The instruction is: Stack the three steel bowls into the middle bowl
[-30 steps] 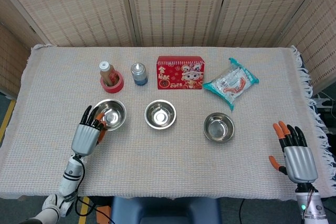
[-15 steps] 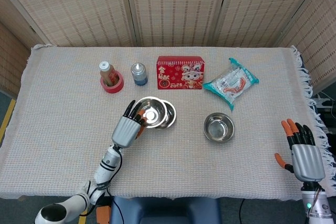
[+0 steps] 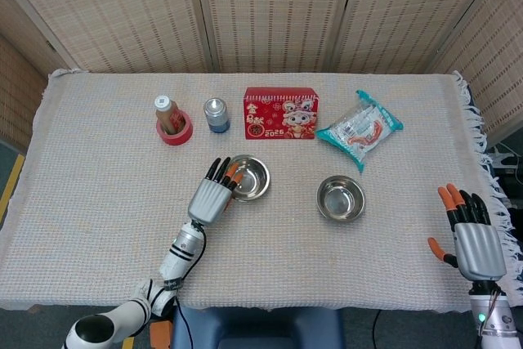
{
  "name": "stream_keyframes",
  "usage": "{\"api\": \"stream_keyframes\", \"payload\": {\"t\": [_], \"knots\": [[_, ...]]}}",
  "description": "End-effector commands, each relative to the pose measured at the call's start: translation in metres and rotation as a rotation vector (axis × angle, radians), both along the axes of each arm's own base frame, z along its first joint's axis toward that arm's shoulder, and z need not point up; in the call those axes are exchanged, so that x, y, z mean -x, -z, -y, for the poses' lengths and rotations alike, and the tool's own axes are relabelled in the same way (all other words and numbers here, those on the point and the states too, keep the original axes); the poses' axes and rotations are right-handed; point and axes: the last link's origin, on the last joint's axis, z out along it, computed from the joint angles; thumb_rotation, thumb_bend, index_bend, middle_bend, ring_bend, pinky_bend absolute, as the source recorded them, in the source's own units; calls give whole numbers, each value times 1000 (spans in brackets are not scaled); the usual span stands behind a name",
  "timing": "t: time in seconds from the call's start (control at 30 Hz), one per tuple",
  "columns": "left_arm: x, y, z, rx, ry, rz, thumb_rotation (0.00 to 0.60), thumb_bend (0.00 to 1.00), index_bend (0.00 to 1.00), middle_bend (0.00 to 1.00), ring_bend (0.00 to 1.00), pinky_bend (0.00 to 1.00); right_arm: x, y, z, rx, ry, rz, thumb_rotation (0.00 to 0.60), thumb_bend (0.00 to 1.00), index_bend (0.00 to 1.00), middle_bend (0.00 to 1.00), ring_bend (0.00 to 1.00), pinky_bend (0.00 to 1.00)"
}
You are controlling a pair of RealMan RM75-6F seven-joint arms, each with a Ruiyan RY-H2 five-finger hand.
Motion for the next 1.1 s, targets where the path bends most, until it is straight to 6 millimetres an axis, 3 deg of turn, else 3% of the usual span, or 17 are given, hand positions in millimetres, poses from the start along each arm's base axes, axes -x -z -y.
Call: {"api": "stream_keyframes", "payload": {"t": [0.03,0.27,0.47,0.57,0.73,1.1], "knots": [[4,-11,8,13,5,16,600,439,0,47,0,112,-1,6,1,-24,-3,-10,600,161,0,0,0,0],[10,-48,41,45,14,31,600,434,0,36,0,113,-12,33,15,-114,-69,-44,600,161,0,0,0,0],[54,-98,75,5,-72,34,600,437,0,36,0,113,-33,76,40,-222,-178,-136,600,161,17,0,0,0],[77,-117,84,-26,-130,35,600,437,0,36,0,112,-43,98,53,-259,-219,-160,600,161,94,0,0,0],[104,-133,91,-44,-199,17,600,435,0,35,0,112,-49,131,72,-290,-237,-210,600,171,227,0,0,0],[126,-163,93,-97,-224,16,600,434,0,9,0,113,-64,177,93,-305,-273,-201,600,318,544,0,0,0]]}}
